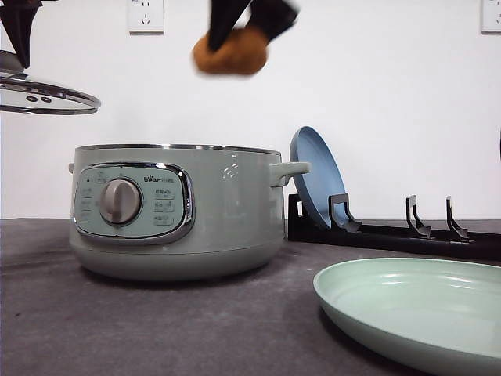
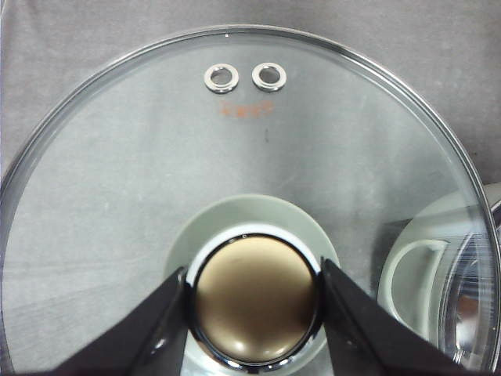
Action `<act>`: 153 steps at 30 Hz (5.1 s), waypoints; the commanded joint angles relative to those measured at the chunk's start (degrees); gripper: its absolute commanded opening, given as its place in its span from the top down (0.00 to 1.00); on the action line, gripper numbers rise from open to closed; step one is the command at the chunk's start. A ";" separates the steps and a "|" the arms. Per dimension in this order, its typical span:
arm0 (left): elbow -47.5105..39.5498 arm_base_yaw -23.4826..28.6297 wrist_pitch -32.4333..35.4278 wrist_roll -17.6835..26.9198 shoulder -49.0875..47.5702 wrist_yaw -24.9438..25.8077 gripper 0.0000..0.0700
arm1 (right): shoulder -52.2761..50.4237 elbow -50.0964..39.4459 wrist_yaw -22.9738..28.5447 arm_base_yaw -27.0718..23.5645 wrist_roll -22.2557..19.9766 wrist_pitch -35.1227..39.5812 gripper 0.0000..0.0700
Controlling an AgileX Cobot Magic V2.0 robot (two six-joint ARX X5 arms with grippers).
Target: Transfer potato from steamer to green plate
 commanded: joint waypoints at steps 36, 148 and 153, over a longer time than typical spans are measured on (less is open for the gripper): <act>2.40 0.09 0.66 0.11 -0.74 0.07 1.00 | -58.63 -100.05 1.24 -6.90 24.56 40.40 0.64; 2.15 -31.22 0.19 -0.96 -0.50 0.09 1.00 | -85.21 -66.52 15.26 -7.01 32.06 7.72 0.08; 1.05 -31.75 0.15 -0.98 0.10 0.09 1.00 | -85.21 -66.52 15.24 -7.01 32.06 7.70 0.08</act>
